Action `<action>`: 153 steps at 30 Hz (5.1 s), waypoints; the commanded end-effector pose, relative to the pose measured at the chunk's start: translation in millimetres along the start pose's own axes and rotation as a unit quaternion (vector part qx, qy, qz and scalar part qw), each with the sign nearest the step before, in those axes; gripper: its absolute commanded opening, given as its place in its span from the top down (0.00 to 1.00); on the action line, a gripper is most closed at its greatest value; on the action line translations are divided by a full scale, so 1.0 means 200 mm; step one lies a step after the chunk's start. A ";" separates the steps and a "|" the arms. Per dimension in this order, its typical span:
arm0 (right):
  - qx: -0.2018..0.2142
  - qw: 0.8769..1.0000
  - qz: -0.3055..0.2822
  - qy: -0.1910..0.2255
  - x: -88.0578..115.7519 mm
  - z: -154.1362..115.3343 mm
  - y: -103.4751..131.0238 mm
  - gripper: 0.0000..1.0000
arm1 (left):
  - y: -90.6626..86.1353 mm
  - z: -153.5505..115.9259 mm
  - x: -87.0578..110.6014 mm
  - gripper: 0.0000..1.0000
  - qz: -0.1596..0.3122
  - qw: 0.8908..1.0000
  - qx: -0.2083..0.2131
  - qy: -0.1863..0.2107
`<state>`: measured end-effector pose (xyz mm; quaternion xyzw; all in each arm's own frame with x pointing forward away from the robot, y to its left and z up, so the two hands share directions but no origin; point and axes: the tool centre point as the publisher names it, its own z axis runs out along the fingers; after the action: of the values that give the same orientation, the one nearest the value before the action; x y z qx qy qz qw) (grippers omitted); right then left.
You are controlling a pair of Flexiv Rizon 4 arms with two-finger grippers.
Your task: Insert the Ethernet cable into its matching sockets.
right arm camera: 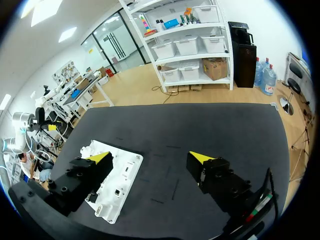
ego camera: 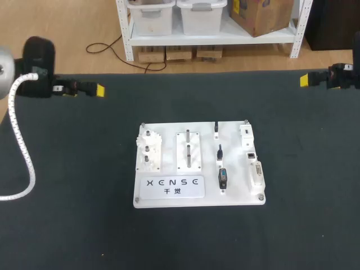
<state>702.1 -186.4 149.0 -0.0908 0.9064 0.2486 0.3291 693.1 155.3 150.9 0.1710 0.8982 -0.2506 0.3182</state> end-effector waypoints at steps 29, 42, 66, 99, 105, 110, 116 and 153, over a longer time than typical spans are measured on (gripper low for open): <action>0.000 1.000 0.000 0.000 0.00 0.00 0.00 0.00 | -0.71 0.39 0.28 0.00 0.357 0.863 0.342 -0.102; 0.000 1.000 0.000 0.000 0.00 0.00 0.00 0.00 | -0.92 0.50 0.44 0.00 0.361 0.877 0.299 -0.107; 0.020 1.000 -0.005 -0.002 -0.01 0.02 0.01 0.00 | -0.96 0.58 0.47 0.00 0.357 0.870 0.330 -0.080; 0.203 0.960 0.018 0.190 0.45 0.66 0.80 0.00 | -0.96 0.58 0.47 0.00 0.357 0.870 0.330 -0.080; 0.228 0.951 0.021 0.209 0.55 0.66 0.81 0.00 | -0.96 0.58 0.47 0.00 0.357 0.870 0.330 -0.080; 0.235 0.944 0.028 0.229 0.63 0.68 0.81 0.00 | -0.96 0.58 0.47 0.00 0.357 0.870 0.330 -0.080; 0.241 0.939 0.031 0.243 0.70 0.71 0.80 0.00 | -0.96 0.58 0.47 0.00 0.357 0.870 0.330 -0.080; 0.251 0.932 0.019 0.261 0.76 0.72 0.82 0.76 | -0.96 0.58 0.47 0.00 0.357 0.870 0.330 -0.080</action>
<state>613.3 28.4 17.6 -0.0504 0.9949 -0.0127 0.0864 591.5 -51.9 78.9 0.5550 0.6139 -0.4145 0.3786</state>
